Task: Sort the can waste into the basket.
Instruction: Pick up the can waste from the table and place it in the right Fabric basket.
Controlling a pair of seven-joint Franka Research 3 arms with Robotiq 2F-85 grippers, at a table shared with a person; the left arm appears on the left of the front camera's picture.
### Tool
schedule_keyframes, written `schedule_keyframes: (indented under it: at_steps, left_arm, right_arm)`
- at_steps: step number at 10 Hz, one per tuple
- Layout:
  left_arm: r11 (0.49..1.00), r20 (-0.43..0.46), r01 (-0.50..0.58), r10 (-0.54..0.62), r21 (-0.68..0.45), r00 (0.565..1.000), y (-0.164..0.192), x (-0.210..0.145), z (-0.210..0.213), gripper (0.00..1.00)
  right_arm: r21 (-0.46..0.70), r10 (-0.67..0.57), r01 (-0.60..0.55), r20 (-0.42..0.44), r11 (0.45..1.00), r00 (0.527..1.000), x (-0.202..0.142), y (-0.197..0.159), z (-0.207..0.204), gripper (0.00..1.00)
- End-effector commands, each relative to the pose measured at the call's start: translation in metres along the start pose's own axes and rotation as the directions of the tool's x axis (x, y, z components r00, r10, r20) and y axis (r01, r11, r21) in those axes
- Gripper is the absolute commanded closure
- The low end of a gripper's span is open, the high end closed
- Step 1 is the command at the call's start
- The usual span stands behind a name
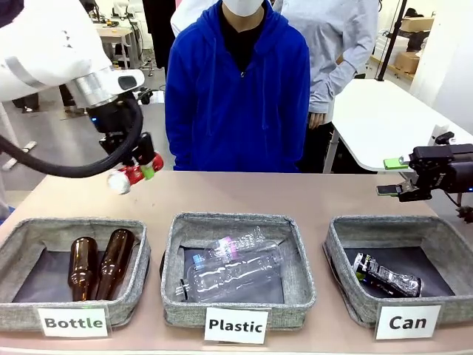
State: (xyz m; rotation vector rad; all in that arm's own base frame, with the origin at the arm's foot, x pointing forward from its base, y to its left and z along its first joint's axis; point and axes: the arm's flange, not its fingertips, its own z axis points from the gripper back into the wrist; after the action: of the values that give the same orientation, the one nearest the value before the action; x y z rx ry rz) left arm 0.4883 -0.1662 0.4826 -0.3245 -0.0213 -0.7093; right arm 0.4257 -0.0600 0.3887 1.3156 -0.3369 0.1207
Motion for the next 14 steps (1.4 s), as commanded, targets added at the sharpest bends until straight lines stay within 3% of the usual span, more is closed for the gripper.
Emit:
schedule_keyframes:
  at_steps: [1, 2, 4, 5, 6, 7, 11, 12, 13, 14]
  left_arm:
    - [0.844, -0.180, 0.537, -0.528, -0.001, 0.830, -0.011, -0.038, -0.028, 1.00]
    - [0.754, -0.226, 0.656, -0.634, 0.029, 0.739, -0.027, -0.054, -0.045, 1.00]
    - [0.540, -0.157, 0.838, -0.823, 0.079, 0.545, -0.045, -0.086, -0.068, 1.00]
    - [0.526, -0.047, 0.843, -0.844, 0.117, 0.534, -0.049, -0.102, -0.074, 1.00]
    - [0.645, 0.122, 0.753, -0.764, 0.129, 0.634, -0.050, -0.108, -0.073, 1.00]
    - [0.695, -0.215, 0.717, -0.693, 0.053, 0.688, -0.054, -0.075, -0.074, 1.00]
    - [0.695, -0.215, 0.717, -0.693, 0.053, 0.688, -0.054, -0.075, -0.074, 1.00]
    - [0.688, -0.193, 0.723, -0.702, 0.063, 0.685, -0.053, -0.082, -0.079, 0.57]
    - [0.648, -0.078, 0.755, -0.751, 0.102, 0.656, -0.071, -0.071, -0.084, 0.57]
    - [0.593, 0.084, 0.782, -0.804, 0.192, 0.589, -0.107, -0.060, -0.060, 0.57]
  right_arm:
    - [0.009, 0.002, -0.002, 0.012, 1.000, 1.000, 0.002, 0.002, 0.000, 0.00]
    - [0.009, 0.002, -0.002, 0.012, 1.000, 1.000, 0.002, 0.002, 0.000, 0.00]
    - [0.009, 0.002, -0.002, 0.012, 1.000, 1.000, 0.002, 0.002, 0.000, 0.00]
    - [0.009, 0.002, -0.002, 0.012, 1.000, 1.000, 0.002, 0.002, 0.000, 0.00]
    - [0.009, 0.002, -0.002, 0.012, 1.000, 1.000, 0.002, 0.002, 0.000, 0.00]
    - [0.009, 0.002, -0.002, 0.012, 1.000, 1.000, 0.002, 0.002, 0.000, 0.00]
    - [0.009, 0.002, -0.002, 0.012, 1.000, 1.000, 0.002, 0.002, 0.000, 0.00]
    - [0.009, 0.002, -0.002, 0.012, 1.000, 1.000, 0.002, 0.002, 0.000, 0.00]
    - [0.000, 0.000, 0.000, 0.000, 1.000, 1.000, 0.000, 0.000, 0.000, 0.00]
    - [-0.052, 0.003, -0.006, -0.070, 0.999, 0.998, -0.002, 0.019, -0.006, 0.00]
